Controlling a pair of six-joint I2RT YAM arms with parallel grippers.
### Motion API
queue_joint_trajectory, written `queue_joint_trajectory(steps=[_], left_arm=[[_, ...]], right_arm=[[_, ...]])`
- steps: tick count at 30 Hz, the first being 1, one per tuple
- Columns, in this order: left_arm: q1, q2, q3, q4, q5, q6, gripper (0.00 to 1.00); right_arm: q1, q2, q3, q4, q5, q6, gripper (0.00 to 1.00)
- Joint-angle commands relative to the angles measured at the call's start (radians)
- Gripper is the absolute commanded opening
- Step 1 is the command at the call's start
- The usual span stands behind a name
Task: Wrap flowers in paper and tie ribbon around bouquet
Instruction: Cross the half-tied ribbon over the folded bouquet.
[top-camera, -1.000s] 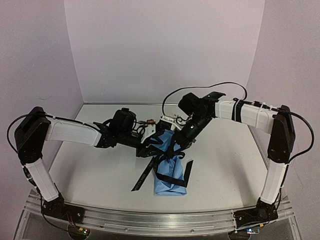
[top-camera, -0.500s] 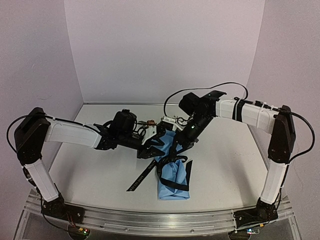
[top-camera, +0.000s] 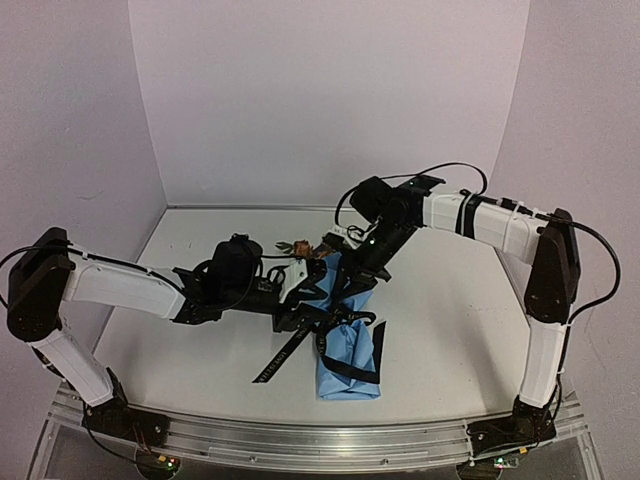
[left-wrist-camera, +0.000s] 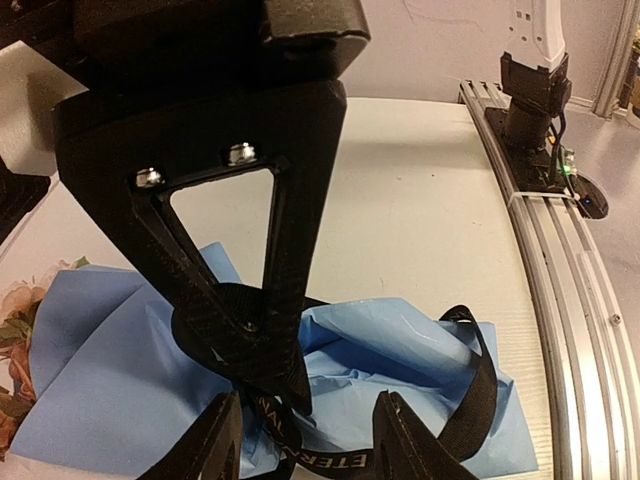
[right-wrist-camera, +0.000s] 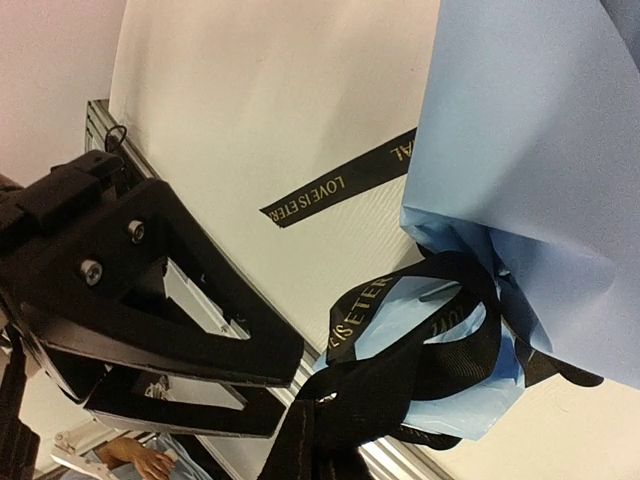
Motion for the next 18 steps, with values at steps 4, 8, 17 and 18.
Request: queue_joint_trajectory(steps=[4,8,17,18], left_arm=[[-0.011,0.032,0.009,0.086,-0.080,-0.045,0.42],[-0.011,0.045,0.011,0.102,-0.096,-0.070,0.38],[-0.013,0.069,0.033,0.094,-0.114,-0.139,0.17],[-0.012,0.074,0.047,0.069,-0.114,-0.145,0.13]], right_arm=[[0.015,0.009,0.046,0.057,0.036,0.170,0.00],[0.018,0.011,0.038,0.074,0.043,0.196,0.00],[0.028,-0.002,0.006,0.101,0.077,0.197,0.00],[0.029,-0.009,-0.004,0.105,0.087,0.191,0.00]])
